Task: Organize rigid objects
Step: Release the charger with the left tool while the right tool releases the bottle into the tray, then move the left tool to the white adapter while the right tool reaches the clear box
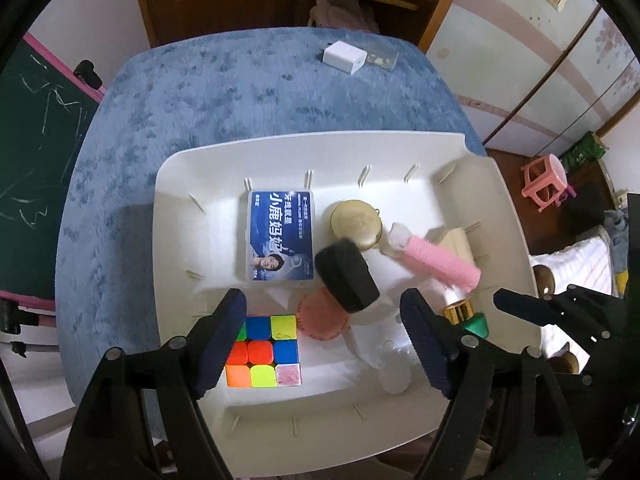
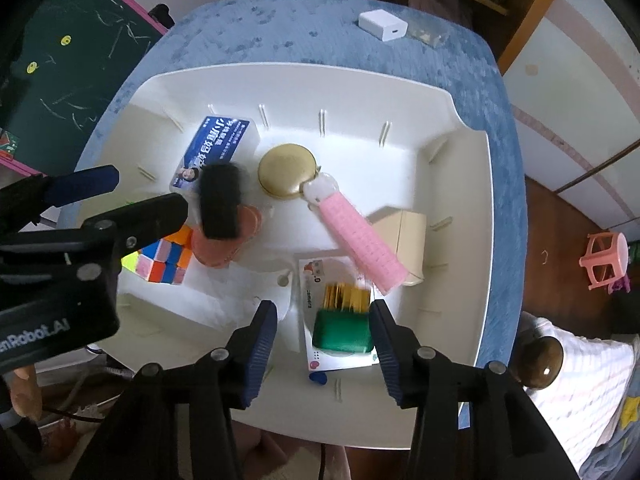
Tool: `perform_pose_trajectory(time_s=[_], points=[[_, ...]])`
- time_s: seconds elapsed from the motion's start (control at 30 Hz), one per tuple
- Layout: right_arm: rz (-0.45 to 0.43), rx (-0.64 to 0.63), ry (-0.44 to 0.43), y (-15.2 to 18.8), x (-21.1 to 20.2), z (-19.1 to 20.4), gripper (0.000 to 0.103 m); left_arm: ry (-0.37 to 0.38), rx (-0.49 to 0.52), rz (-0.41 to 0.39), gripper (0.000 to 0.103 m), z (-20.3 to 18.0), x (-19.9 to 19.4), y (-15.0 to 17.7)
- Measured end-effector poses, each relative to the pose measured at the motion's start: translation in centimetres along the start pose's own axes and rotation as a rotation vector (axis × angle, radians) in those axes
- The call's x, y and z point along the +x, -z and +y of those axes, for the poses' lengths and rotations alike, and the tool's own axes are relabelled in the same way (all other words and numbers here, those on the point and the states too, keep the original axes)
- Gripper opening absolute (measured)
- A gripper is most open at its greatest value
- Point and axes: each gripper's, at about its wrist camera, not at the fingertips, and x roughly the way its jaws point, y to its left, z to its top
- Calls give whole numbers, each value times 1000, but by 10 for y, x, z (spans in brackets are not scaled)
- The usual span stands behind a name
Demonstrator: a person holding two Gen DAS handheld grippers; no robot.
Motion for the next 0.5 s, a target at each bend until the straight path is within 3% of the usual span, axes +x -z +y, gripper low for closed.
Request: perform_pose_trajectory(time_s=[0.5], points=[[-96,16,-2,-15,-27,-21,49,11,-30,-67,82,-4,-20,-20]])
